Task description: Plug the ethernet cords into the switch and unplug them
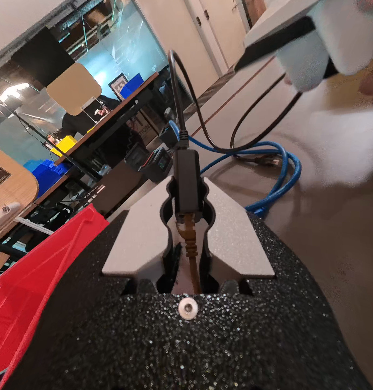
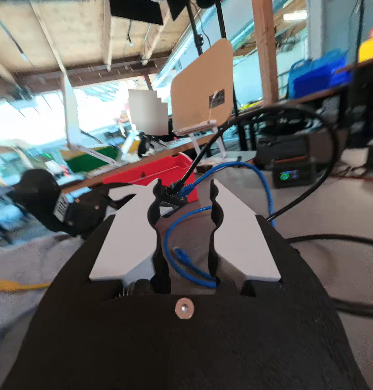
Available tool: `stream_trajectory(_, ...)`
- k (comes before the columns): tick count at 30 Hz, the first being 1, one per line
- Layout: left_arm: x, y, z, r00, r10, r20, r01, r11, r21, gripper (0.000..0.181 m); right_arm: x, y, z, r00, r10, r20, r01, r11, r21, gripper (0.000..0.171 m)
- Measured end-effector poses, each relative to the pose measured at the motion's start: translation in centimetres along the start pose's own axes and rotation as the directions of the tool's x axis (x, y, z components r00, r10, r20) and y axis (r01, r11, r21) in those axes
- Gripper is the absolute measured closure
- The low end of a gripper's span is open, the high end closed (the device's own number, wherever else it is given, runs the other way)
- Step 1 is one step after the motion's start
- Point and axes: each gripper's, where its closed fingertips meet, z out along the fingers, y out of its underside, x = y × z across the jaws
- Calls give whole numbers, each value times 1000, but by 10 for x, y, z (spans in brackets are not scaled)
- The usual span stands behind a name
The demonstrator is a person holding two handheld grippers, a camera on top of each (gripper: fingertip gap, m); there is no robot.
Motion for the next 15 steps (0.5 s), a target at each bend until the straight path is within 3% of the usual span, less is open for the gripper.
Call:
stream_trajectory(3,2,3,1,998,56,-12,-56,998,-11,160,-13,5,2,911,-411,-41,407,909,-84,120)
stream_trajectory(5,6,5,1,986,164,-16,-164,986,-19,159,-18,14,2,724,-689,-39,673,718,-180,120)
stream_trajectory(7,11,4,0,953,302,-10,-302,953,-27,159,-24,29,3,497,-867,27,842,474,-257,120)
stream_trajectory(9,22,3,-1,900,436,-30,-436,900,-16,158,-28,43,3,329,-940,90,911,291,-293,120)
stream_trajectory(15,51,-7,-9,791,608,-63,-605,794,69,157,-19,76,8,43,-978,203,921,-40,-388,110)
